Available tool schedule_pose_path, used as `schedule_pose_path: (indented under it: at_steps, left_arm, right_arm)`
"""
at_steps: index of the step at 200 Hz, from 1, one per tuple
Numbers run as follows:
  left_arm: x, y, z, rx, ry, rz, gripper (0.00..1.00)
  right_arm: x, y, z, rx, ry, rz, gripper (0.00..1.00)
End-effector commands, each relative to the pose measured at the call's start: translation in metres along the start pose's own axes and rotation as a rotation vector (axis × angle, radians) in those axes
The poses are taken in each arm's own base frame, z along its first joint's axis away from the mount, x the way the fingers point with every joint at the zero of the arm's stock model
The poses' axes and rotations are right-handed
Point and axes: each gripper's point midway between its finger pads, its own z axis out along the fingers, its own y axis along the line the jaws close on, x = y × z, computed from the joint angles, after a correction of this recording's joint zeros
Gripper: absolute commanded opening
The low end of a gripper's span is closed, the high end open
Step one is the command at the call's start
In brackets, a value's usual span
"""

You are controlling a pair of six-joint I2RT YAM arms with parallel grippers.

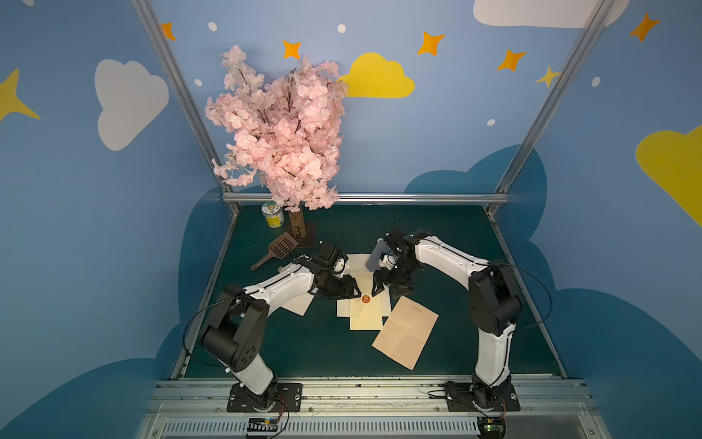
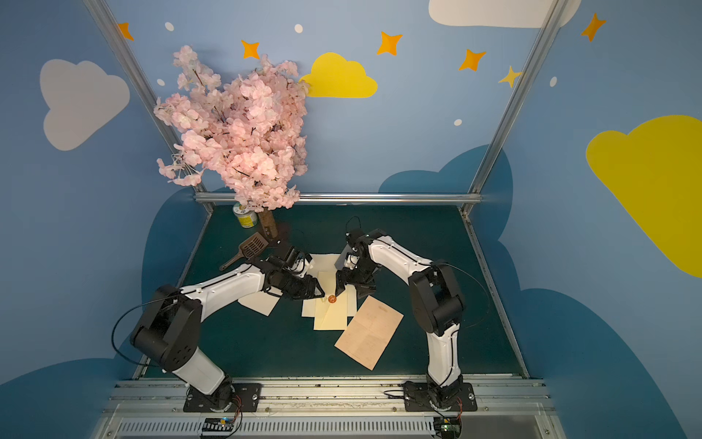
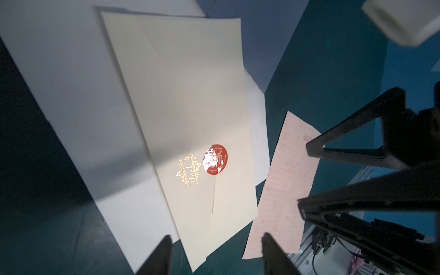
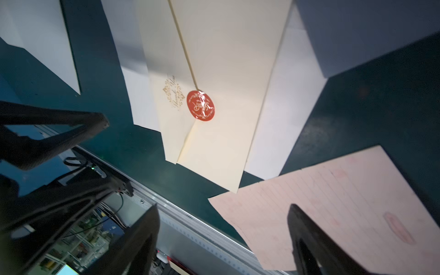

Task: Fold the letter paper in half and place it into the envelope
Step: Fold the envelope flap on the envelope, then pick up the letter paper from the center of the board.

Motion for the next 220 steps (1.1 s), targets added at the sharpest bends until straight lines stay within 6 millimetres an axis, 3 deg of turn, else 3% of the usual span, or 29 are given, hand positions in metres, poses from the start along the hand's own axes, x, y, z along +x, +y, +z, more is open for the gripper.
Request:
schedule_pose_path:
  at_steps: [1,16,30,75,123,169,220]
  left_arm:
    - [0.014,-0.006,-0.002,-0.038,0.051,0.052,0.76]
    - [0.018,-0.017,0.003,-0.031,0.068,0.076,0.92]
    - [0.023,-0.027,0.009,-0.026,0.086,0.097,1.00]
    - [0.050,-0.055,0.037,-0.021,0.178,0.191,1.00]
    - [0.093,-0.079,0.063,-0.022,0.286,0.250,0.99]
    - [0.126,-0.090,0.077,-0.030,0.330,0.113,1.00]
    - [0.146,-0.089,0.091,-0.038,0.358,-0.023,1.00]
  right_arm:
    - [0.021,-0.035,-0.007,0.091,0.024,0.086,0.90]
    - [0.029,-0.051,-0.010,0.107,0.021,0.135,0.90]
    - [0.038,-0.063,-0.012,0.117,0.026,0.172,0.90]
    - [0.067,-0.094,-0.011,0.144,0.042,0.286,0.91]
    - [0.088,-0.110,-0.017,0.135,0.016,0.351,0.91]
    - [0.096,-0.123,-0.023,0.110,-0.010,0.392,0.91]
    - [0.094,-0.131,-0.028,0.080,-0.028,0.421,0.91]
